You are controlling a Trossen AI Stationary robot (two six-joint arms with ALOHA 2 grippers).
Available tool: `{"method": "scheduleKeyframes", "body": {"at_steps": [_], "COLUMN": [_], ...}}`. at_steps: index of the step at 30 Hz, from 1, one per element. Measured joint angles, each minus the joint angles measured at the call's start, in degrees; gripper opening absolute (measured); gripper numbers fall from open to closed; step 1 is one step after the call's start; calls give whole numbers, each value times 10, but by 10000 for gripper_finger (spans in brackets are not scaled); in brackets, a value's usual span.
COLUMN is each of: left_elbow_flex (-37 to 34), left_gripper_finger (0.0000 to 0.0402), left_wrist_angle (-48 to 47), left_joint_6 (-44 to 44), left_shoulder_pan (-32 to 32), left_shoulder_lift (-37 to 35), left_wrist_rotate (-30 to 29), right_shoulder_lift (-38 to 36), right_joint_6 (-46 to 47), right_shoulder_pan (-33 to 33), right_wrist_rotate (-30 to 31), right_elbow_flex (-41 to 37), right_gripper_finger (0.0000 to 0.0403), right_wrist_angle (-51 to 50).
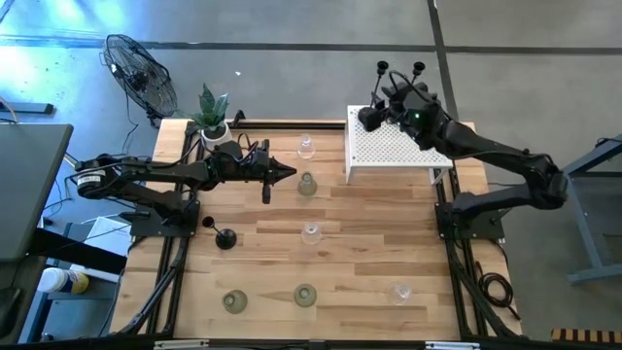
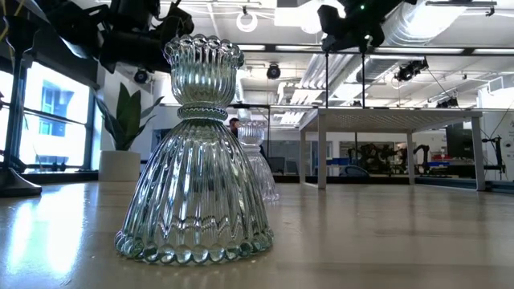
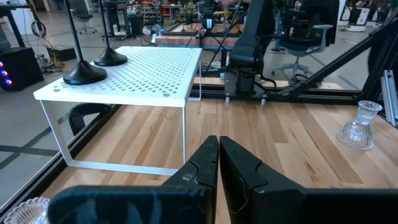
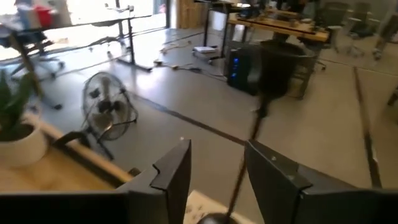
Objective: Pick & Place candle stick holders
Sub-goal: Put the black candle holder on the shelf aligned with the other black candle holder
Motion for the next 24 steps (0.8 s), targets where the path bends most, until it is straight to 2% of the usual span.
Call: {"method": "scheduleKeyframes", "body": {"at_steps": [4,7,10,12,16,19,24], "left_elbow_flex": [0,0,0,6,69,123,216], "left_gripper_finger": [14,14,14,14,14,14,2], "left_wrist_angle": [-3,-5,-14,-49,-244,-401,-676], "left_joint_6": [-3,-8,-18,-6,22,26,-8], "left_shoulder_pan": [0,0,0,0,0,0,0], "left_shoulder_lift": [0,0,0,-2,-55,-99,-148], "left_wrist_rotate": [0,-3,-15,-29,-67,-68,-77], "right_shoulder_lift": [-25,-45,-68,-82,-102,-113,-121], "right_joint_6": [-3,0,0,7,32,31,3], "right_shoulder_pan": [47,86,124,145,170,179,183], "right_wrist_rotate": [-4,-13,-31,-44,-45,-46,-63], "right_elbow_flex": [-25,-75,-152,-209,-310,-366,-415], "right_gripper_finger": [99,51,10,8,14,3,5], "right_wrist_angle": [-9,7,74,135,243,313,390]}}
